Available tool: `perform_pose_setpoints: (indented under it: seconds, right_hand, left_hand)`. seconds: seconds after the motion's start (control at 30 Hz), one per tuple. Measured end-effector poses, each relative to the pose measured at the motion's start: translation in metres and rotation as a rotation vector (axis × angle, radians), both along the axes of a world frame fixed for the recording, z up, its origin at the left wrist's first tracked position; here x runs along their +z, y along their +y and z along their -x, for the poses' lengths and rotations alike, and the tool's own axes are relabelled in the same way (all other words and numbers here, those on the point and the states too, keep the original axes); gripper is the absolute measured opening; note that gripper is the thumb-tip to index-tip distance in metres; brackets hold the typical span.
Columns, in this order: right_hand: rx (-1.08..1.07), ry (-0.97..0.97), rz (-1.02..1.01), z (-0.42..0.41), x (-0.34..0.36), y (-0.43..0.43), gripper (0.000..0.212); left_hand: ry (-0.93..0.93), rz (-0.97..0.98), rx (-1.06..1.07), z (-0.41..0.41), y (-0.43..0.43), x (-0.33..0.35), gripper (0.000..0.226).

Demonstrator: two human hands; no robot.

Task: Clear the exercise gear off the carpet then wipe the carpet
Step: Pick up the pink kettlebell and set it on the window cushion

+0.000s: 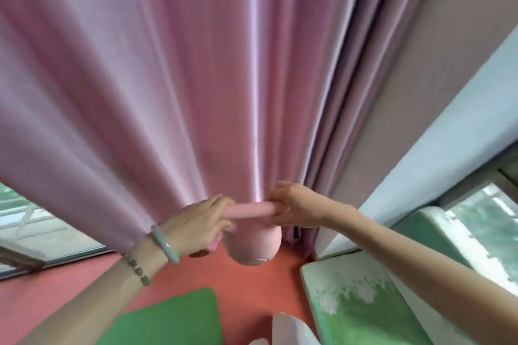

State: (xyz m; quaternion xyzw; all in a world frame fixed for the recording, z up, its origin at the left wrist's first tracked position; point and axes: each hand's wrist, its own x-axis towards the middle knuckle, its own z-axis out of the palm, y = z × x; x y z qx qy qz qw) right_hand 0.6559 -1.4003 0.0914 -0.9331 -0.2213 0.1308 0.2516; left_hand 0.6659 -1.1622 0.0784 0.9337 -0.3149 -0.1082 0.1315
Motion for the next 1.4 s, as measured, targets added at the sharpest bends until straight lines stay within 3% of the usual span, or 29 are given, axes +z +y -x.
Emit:
perform_pose_setpoints:
  seconds: [0.3, 0.4, 0.67, 1.07, 1.4]
  right_hand:
    - [-0.399, 0.01, 0.023, 0.075, -0.007, -0.14, 0.016]
    - [-0.502, 0.043, 0.029, 0.106, -0.017, -0.199, 0.024]
    - [-0.619, 0.128, -0.011, 0.144, -0.04, -0.275, 0.016]
    - [-0.97, 0.209, -0.038, 0.168, -0.099, -0.337, 0.028]
    - [-1.238, 0.296, -0.128, 0.173, -0.198, -0.364, 0.036]
  left_hand:
    - [0.003, 0.106, -0.443, -0.013, -0.158, -0.007, 0.029]
    - [0.029, 0.108, -0.563, -0.005, -0.227, -0.018, 0.023]
    - [0.056, 0.104, -0.667, 0.01, -0.318, -0.045, 0.025]
    - [0.178, 0.014, -0.962, -0.018, -0.434, -0.103, 0.023]
    - [0.241, -0.131, -0.878, -0.01, -0.512, -0.184, 0.028]
